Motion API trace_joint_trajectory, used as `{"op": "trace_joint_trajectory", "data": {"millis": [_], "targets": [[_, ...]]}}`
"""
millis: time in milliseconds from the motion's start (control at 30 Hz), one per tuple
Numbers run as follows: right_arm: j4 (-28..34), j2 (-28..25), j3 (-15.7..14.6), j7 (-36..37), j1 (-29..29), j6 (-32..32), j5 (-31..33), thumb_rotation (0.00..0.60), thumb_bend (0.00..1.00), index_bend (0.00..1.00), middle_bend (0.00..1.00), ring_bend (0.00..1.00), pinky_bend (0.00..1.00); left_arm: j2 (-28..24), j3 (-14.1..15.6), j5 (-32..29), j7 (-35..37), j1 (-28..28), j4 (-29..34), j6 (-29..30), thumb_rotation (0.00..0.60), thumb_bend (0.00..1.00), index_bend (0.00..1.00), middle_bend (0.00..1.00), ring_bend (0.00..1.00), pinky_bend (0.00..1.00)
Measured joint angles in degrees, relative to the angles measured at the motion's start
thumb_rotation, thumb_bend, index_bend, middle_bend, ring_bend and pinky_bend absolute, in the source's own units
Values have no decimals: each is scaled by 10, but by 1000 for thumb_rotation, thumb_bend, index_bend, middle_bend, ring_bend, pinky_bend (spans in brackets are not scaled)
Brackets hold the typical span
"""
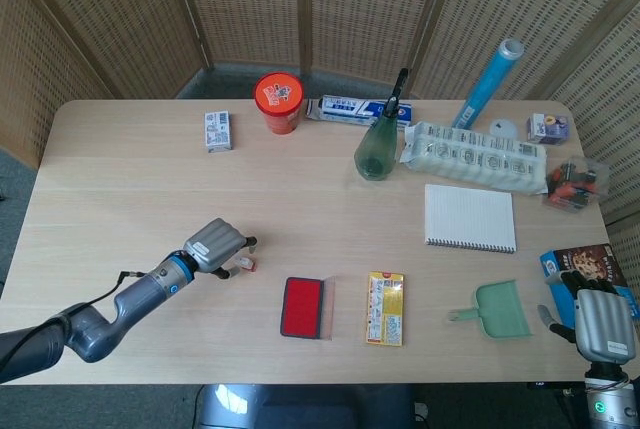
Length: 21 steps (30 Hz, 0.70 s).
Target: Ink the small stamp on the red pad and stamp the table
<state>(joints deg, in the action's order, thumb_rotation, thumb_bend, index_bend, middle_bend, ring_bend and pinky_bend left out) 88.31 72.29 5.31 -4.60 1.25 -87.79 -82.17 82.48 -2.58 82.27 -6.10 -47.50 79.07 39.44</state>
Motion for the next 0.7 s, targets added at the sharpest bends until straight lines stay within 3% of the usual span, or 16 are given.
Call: {"op": "trace_joint_trajectory", "data": {"millis": [400, 700], "targets": [[-4, 1, 0, 1, -1, 3, 5, 591, 262, 436, 439, 468, 364, 21, 3, -15, -8, -5, -18, 1, 569, 324, 474, 1000, 1000, 927], [-6, 2, 0, 4, -3, 4, 7, 592, 262, 435, 438, 469, 367, 27, 4, -26, -18, -9, -22, 1, 569, 333, 488, 1000, 1000, 927]]}}
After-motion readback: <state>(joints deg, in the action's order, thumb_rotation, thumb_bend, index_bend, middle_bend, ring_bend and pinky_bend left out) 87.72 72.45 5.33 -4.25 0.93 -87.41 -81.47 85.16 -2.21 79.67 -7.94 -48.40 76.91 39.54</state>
